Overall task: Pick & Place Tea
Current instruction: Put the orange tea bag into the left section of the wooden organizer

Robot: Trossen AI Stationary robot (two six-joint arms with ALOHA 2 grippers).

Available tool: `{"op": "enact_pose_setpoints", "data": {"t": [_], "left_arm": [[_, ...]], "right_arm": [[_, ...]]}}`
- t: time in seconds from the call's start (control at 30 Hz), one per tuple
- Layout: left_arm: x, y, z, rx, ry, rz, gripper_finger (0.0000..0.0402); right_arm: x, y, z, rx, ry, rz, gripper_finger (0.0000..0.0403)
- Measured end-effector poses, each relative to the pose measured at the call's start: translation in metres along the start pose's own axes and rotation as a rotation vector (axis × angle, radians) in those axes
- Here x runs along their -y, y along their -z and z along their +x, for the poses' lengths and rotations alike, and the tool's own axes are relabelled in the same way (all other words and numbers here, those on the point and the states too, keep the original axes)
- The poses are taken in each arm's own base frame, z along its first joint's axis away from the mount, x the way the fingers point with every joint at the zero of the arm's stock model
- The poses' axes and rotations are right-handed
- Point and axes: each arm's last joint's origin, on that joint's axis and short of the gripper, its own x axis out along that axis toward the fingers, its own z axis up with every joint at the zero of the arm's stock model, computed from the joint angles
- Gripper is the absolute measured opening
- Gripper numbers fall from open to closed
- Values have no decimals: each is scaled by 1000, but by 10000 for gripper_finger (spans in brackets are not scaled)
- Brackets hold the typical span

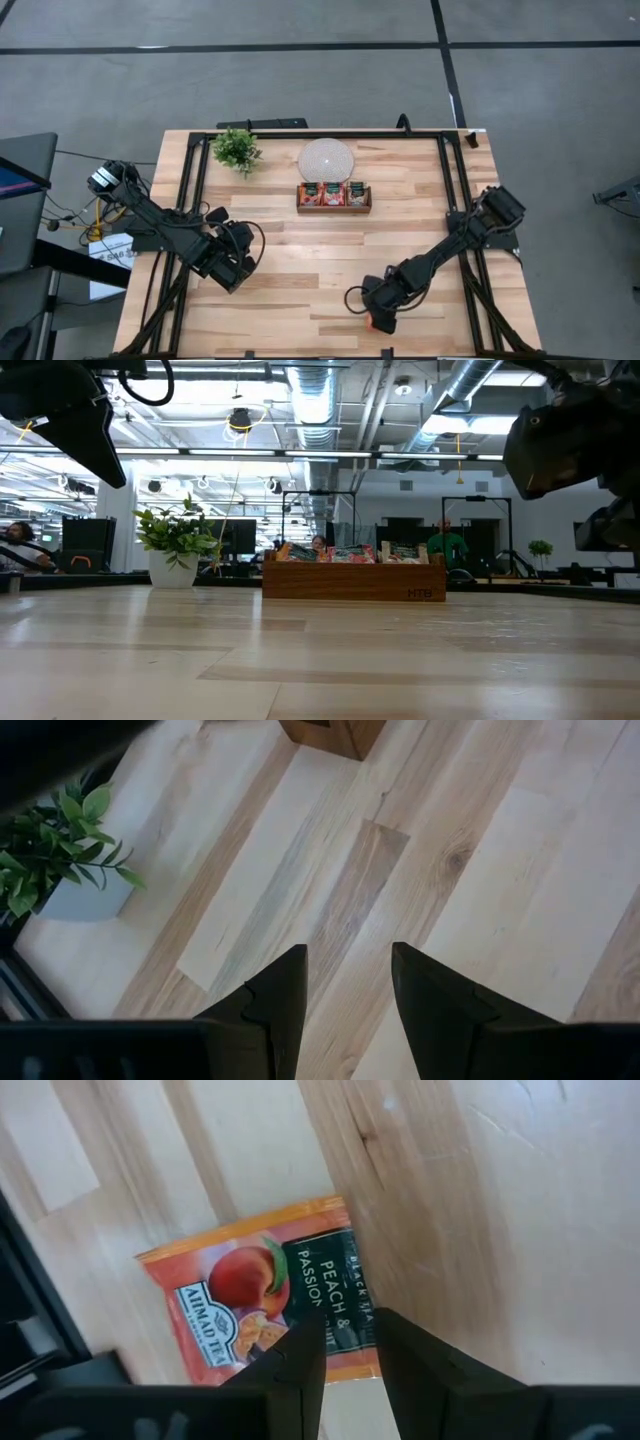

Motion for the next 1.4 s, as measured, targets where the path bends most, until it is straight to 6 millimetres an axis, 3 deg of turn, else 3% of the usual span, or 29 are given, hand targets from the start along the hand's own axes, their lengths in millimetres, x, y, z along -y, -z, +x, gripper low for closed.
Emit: {"op": "enact_pose_setpoints", "data": {"t": [0.47,1.17,1.4], "left_arm": [[0,0,0,5,-2,0,140],[0,-1,0,21,-10,0,140],[0,-1,0,21,-10,0,140]], "right_arm": [[14,-13,-18,96,322,-19,86],[37,-39,-25,28,251,62,86],[37,-39,-25,22,255,38,86]]}}
